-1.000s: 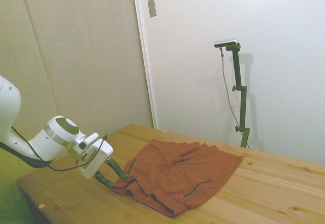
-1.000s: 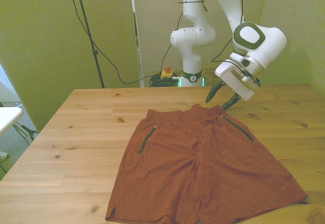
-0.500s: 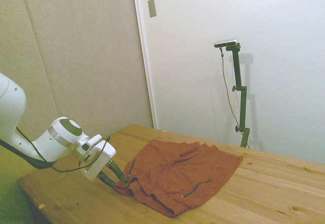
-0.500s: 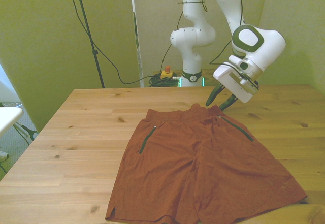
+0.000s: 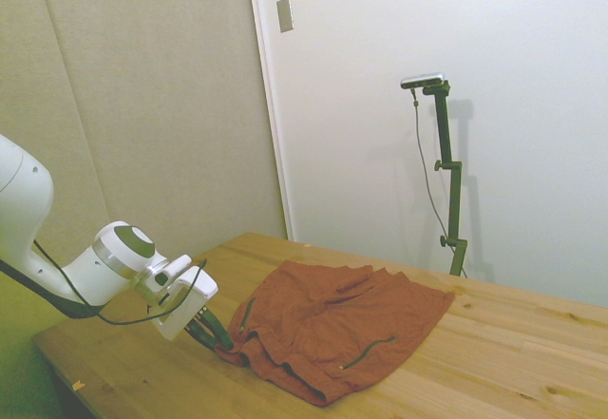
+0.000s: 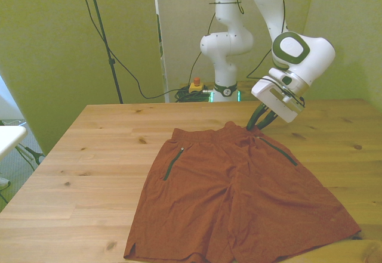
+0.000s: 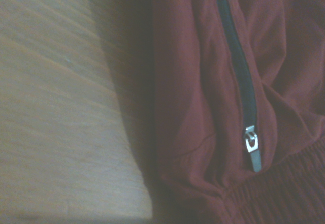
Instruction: Fold the shorts
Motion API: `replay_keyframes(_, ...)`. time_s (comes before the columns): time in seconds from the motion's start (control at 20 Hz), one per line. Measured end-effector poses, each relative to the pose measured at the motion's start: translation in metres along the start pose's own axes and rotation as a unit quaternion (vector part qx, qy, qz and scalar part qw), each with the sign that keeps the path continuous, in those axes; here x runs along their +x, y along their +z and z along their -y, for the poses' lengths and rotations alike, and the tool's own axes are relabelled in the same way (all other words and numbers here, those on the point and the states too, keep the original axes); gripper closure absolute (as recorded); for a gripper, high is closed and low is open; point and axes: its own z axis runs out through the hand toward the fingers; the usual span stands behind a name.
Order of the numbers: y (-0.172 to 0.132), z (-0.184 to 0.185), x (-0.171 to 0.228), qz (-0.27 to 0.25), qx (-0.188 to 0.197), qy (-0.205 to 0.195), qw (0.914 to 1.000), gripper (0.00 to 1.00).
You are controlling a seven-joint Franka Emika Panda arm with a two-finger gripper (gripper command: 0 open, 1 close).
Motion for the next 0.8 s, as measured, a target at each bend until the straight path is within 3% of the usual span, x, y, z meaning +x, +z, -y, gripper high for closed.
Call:
replay_keyframes(0.35, -0.024, -0.008, 0.005, 0.014, 0.036, 0.025, 0.9989, 1.0)
replay_keyframes(0.6, -0.064, -0.05, 0.045, 0.038, 0.08, 0.059, 0.9943, 1.0)
replay_keyframes(0.8, -0.064, -0.089, 0.076, 0.073, 0.101, 0.088, 0.9883, 1.0)
